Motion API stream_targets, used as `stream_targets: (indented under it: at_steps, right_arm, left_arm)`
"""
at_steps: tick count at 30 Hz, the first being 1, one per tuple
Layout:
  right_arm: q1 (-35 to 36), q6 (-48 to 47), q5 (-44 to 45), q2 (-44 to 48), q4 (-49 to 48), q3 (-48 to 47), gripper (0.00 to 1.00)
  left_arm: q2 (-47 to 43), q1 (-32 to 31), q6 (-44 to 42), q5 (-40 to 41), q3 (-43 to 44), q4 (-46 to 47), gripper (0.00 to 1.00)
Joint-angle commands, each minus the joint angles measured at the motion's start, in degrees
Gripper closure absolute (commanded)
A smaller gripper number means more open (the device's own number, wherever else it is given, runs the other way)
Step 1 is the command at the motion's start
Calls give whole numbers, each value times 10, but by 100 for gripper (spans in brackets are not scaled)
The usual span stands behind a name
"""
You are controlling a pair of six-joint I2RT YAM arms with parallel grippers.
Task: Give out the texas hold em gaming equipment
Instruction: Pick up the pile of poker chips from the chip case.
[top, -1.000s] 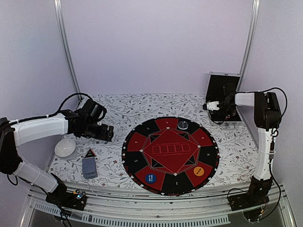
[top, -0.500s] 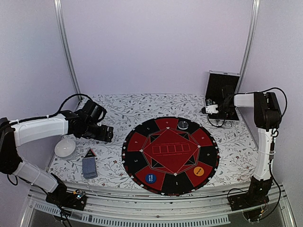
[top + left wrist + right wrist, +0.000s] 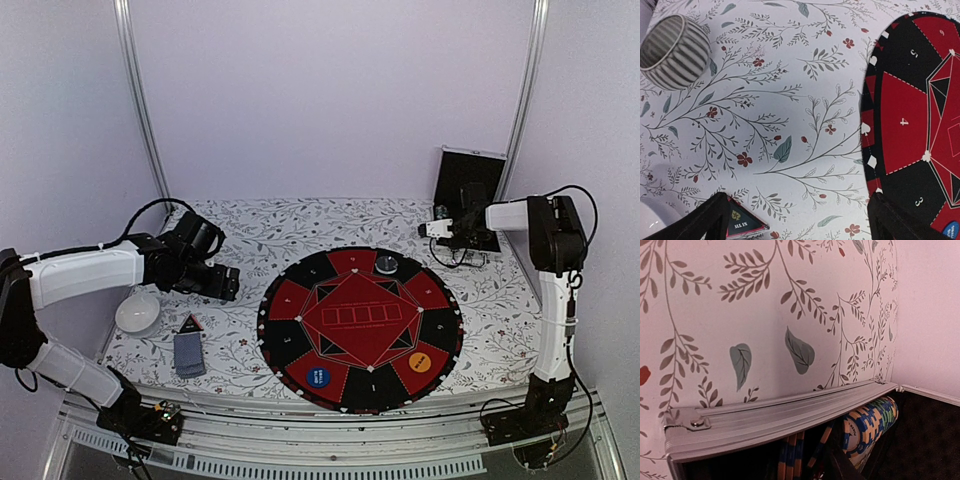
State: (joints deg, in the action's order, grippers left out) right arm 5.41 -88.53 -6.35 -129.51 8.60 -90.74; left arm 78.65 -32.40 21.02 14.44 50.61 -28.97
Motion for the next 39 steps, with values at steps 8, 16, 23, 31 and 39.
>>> stream_targets:
  at_steps: [8, 16, 23, 31, 39]
  right_arm:
    - [1, 23, 79, -45, -74, 9, 69]
    - [1, 33, 63, -72, -26, -3, 96]
    - [-1, 54, 28, -18, 18, 24, 98]
    - [-9, 130, -27, 48, 36, 39, 98]
    - [-15, 218, -86, 109, 33, 28, 98]
  left_arm:
    - [1, 0, 1, -1, -3, 8, 2]
    - [-2, 0, 0, 0, -2, 7, 2]
    - [-11, 0, -3, 4, -6, 4, 2]
    - [-18, 0, 1, 3, -9, 5, 2]
    - [-40, 0, -1, -6, -16, 17, 2]
